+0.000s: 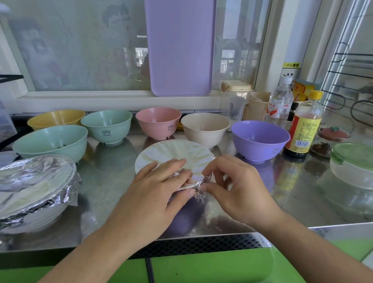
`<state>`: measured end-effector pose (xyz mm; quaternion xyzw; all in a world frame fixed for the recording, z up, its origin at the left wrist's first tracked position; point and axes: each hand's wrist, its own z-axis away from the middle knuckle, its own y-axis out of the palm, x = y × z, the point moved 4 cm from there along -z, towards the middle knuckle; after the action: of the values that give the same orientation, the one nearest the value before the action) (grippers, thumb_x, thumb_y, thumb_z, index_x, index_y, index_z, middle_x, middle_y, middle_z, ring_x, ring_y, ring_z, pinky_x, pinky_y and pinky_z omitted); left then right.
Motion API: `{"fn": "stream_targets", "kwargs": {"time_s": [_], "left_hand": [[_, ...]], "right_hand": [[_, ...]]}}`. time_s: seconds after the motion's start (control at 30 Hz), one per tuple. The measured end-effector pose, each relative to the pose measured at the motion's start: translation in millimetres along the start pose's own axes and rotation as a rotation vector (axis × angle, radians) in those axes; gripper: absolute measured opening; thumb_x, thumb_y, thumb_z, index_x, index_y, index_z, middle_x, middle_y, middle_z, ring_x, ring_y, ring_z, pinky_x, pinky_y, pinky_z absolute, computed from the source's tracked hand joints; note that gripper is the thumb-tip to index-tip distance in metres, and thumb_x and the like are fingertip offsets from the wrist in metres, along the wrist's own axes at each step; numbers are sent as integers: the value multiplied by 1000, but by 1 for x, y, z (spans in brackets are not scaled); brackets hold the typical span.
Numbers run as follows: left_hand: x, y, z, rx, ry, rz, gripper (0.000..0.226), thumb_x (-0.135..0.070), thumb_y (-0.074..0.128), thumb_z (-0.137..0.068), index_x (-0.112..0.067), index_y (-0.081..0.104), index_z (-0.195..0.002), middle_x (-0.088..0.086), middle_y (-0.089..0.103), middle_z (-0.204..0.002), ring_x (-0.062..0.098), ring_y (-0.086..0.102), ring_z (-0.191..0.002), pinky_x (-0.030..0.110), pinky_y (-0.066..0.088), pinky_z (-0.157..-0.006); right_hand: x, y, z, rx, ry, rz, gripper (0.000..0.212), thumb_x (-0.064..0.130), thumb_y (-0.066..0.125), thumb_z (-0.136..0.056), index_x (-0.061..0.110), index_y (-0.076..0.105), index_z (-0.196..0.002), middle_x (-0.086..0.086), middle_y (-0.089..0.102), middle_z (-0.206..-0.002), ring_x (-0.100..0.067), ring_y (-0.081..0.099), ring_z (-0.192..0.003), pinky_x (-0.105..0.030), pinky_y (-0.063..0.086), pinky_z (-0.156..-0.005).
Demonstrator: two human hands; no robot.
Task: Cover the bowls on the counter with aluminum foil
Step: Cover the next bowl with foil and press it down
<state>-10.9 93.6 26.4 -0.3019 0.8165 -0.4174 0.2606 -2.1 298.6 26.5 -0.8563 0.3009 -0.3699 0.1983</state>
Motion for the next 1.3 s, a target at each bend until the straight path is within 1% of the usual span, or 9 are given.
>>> {"fn": "stream_targets", "kwargs": {"time_s": [0.13,0.2,0.4,0.53,0.73,0.83,0.97,1.13,1.3], "left_hand": [[4,3,0,-10,4,-7,59,-59,28,-106,-31,52,-153,-16,39,-164,3,24,-155,26,6,-127],[7,3,0,-13,-1,-16,61,-59,29,-106,-28,48,-155,-15,38,-164,4,21,-156,28,5,-128],[12,5,-2,-5,-1,-64,60,-55,35,-106,-19,57,-148,-7,49,-159,13,37,-150,31,9,-127],[11,5,-2,-4,-5,-87,59,-56,36,-105,-20,59,-145,-7,50,-158,11,40,-148,33,12,-127],[3,5,-5,-31,-56,-131,67,-67,38,-101,-20,60,-143,-8,51,-155,10,41,-147,40,16,-126],[2,6,-6,-9,-81,-177,65,-62,44,-98,-18,60,-143,-7,54,-153,11,44,-145,44,19,-126],[4,4,-5,18,-57,-188,63,-56,43,-98,-16,60,-143,-6,56,-151,11,46,-143,42,17,-125],[4,1,-6,19,-45,-170,66,-59,38,-100,-14,61,-144,-6,57,-150,9,47,-140,40,18,-124],[7,0,-6,24,-34,-114,64,-56,40,-100,-14,59,-145,-6,55,-153,7,43,-142,35,16,-125]], "right_hand": [[-3,0,-2,-50,-71,52,25,24,92,-79,23,72,-94,12,56,-116,-10,56,-115,-19,43,-99],[-3,4,-6,11,-76,15,28,21,91,-80,21,69,-97,10,58,-126,-7,57,-122,-20,42,-103],[-6,13,-8,34,-126,47,38,23,91,-81,16,68,-111,8,62,-132,-9,62,-120,-29,49,-100],[-8,17,-5,26,-126,116,40,34,88,-83,19,65,-112,14,59,-134,-15,64,-114,-45,58,-85],[-5,17,-1,21,-140,198,39,42,73,-86,20,62,-116,18,57,-134,-15,65,-110,-46,59,-74],[-5,16,-2,57,-121,180,46,40,83,-83,21,61,-119,19,56,-136,-13,64,-113,-45,59,-79],[-7,10,-2,142,-137,181,53,38,88,-82,23,63,-126,19,56,-142,-8,62,-123,-39,56,-91],[-1,21,1,39,-244,338,57,30,92,-75,13,67,-124,5,64,-135,-21,63,-123,-37,56,-94],[3,26,5,-10,-239,360,56,28,90,-76,11,68,-124,2,65,-134,-22,63,-126,-34,56,-94]]}}
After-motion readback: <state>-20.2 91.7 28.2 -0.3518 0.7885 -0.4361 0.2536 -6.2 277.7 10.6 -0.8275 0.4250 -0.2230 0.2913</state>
